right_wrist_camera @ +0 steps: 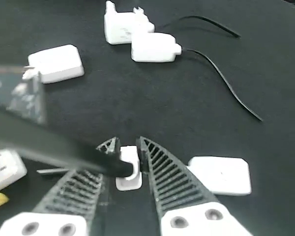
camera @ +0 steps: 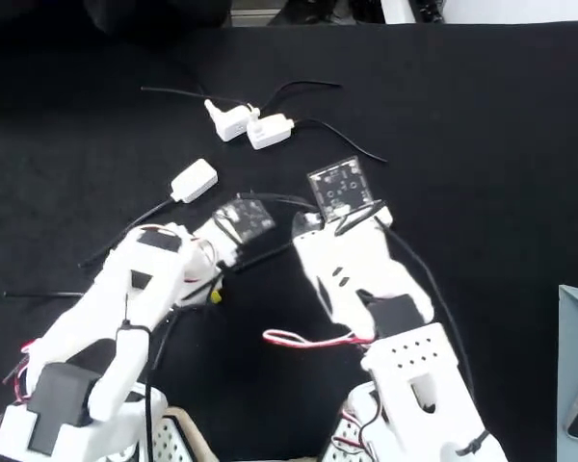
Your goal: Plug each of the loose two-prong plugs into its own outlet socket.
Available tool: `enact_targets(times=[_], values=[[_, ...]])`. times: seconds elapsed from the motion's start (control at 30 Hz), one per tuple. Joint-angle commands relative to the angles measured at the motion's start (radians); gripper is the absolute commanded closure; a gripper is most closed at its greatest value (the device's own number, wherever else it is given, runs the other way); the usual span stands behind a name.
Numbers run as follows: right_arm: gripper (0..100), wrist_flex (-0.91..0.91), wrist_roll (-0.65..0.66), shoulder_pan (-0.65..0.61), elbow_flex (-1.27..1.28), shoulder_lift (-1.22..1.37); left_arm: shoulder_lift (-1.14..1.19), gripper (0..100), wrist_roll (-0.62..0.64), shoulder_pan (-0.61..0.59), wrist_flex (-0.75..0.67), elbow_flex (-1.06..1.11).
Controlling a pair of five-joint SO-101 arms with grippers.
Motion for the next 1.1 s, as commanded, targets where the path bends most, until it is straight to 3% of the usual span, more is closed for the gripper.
enact_targets(times=[0.0,0.3,0.4,0.53,0.83,1.07], values=[[98.7,0.077,0.043,0.077,-0.09,-0.022,0.006,77,-0.055,0.079,-0.011,-0.012],[98.7,0.14,0.043,0.126,-0.133,-0.022,0.006,76,-0.04,0.162,-0.003,-0.021],[98.7,0.14,0.043,0.126,-0.133,-0.022,0.006,68,0.041,0.139,0.034,-0.051],[98.7,0.14,0.043,0.126,-0.131,-0.022,-0.015,62,0.155,0.071,0.084,-0.116],[98.7,0.144,0.037,0.115,-0.139,-0.022,-0.281,62,0.169,-0.117,0.269,-0.157],[98.7,0.229,-0.038,-0.101,-0.154,-0.021,-0.483,62,0.238,-0.38,0.371,-0.145]])
